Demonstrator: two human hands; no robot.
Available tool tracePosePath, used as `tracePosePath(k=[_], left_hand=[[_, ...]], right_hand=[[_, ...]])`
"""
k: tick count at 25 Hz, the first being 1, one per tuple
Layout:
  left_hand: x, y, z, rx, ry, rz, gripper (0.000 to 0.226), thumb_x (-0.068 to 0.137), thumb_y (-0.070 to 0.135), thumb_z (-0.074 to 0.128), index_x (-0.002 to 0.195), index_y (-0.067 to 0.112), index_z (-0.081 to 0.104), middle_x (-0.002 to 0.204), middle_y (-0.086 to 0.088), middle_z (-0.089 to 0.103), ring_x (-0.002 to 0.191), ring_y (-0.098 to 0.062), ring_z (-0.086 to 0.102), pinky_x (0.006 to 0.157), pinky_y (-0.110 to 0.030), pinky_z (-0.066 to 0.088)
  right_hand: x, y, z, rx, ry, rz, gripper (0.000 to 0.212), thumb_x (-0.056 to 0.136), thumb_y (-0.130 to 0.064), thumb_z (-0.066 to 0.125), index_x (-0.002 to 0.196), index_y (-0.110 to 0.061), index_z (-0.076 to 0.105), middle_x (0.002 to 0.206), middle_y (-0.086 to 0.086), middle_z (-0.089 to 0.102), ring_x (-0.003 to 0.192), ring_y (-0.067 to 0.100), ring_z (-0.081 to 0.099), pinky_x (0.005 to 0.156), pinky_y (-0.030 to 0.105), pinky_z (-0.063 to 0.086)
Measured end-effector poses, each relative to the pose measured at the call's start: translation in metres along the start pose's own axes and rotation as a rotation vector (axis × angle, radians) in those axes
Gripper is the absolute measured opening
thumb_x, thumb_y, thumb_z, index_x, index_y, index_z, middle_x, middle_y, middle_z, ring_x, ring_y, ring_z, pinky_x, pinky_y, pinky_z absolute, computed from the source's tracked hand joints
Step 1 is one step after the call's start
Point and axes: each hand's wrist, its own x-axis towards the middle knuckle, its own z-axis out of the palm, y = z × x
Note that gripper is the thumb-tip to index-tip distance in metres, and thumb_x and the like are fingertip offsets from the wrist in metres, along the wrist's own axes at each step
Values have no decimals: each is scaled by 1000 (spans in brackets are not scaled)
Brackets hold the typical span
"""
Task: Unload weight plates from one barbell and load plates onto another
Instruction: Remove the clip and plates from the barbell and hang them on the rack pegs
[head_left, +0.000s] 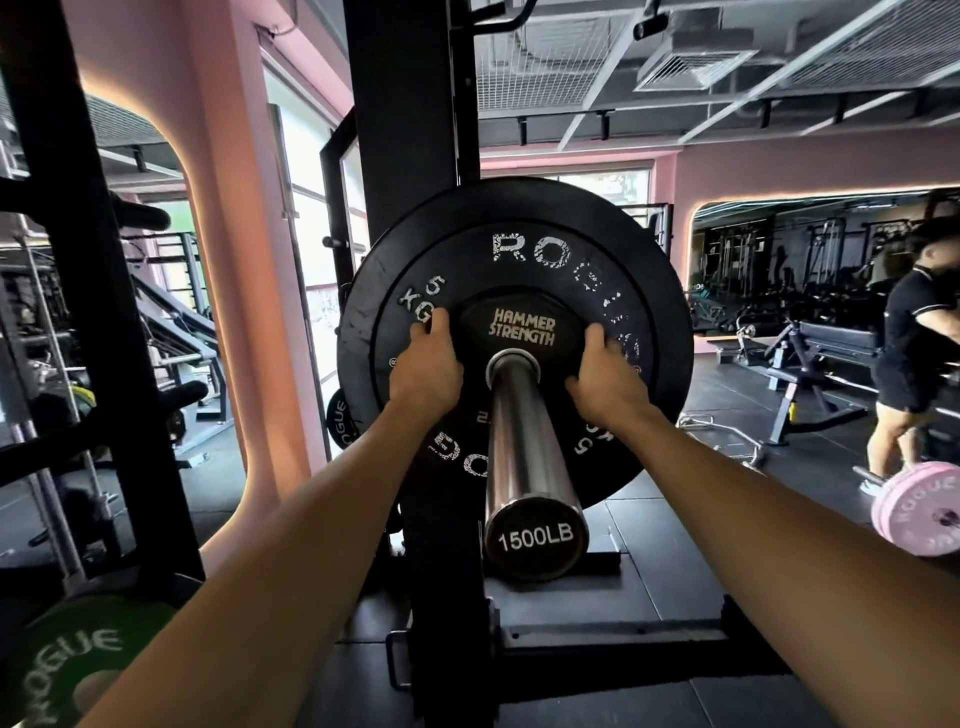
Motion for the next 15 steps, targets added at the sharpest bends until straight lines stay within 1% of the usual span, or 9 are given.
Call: tracePosePath(k=[2, 5, 6, 9, 11, 13, 15], left_hand=[[-5, 2, -4, -47, -5, -8, 46, 86, 8, 58, 124, 8, 33, 122, -23, 49, 101, -47, 58, 81, -50, 45], [-21, 0, -15, -139, -35, -40, 56, 81, 10, 62, 127, 10, 32, 105, -19, 58, 99, -44, 58, 84, -49, 47], [-29, 0, -20, -176, -49, -54, 58, 80, 11, 64, 128, 11, 31, 102, -17, 60, 99, -41, 59, 84, -49, 49], [-58, 0, -40, -283, -104, -80, 62, 80, 14, 67, 128, 13, 29, 104, -15, 62, 93, -33, 60, 77, -41, 47], [-78, 4, -57, -280, -141, -95, 61, 81, 19, 67, 127, 16, 28, 104, -14, 61, 89, -32, 58, 73, -38, 42], [-97, 6, -75, -205, -163, -65, 57, 79, 25, 68, 124, 18, 33, 106, -15, 63, 94, -36, 60, 75, -40, 44], [-119, 10, -93, -143, -164, -23, 46, 81, 27, 64, 120, 16, 41, 109, -15, 64, 100, -38, 59, 81, -41, 47]], right_hand=[[-4, -4, -3, 30, 24, 6, 44, 89, -13, 55, 126, -10, 29, 129, 23, 44, 110, 45, 53, 88, 47, 43], [-16, -11, -15, 59, 26, -10, 43, 88, -11, 55, 122, -10, 29, 121, 24, 52, 108, 44, 55, 86, 45, 43], [-21, -13, -21, 55, 21, -23, 42, 88, -11, 55, 121, -10, 29, 117, 24, 55, 106, 43, 56, 84, 44, 43], [-50, -18, -44, 35, 29, -37, 44, 86, -14, 58, 118, -11, 28, 114, 21, 57, 105, 42, 57, 82, 42, 43], [-73, -22, -60, 19, 30, -33, 43, 86, -17, 59, 118, -12, 30, 117, 18, 57, 106, 41, 57, 83, 42, 44], [-98, -27, -73, -23, 21, -32, 39, 87, -19, 59, 117, -11, 36, 119, 18, 58, 108, 40, 57, 82, 41, 44], [-124, -31, -88, -50, 36, -19, 36, 88, -19, 57, 118, -10, 39, 117, 20, 60, 107, 41, 58, 80, 41, 44]])
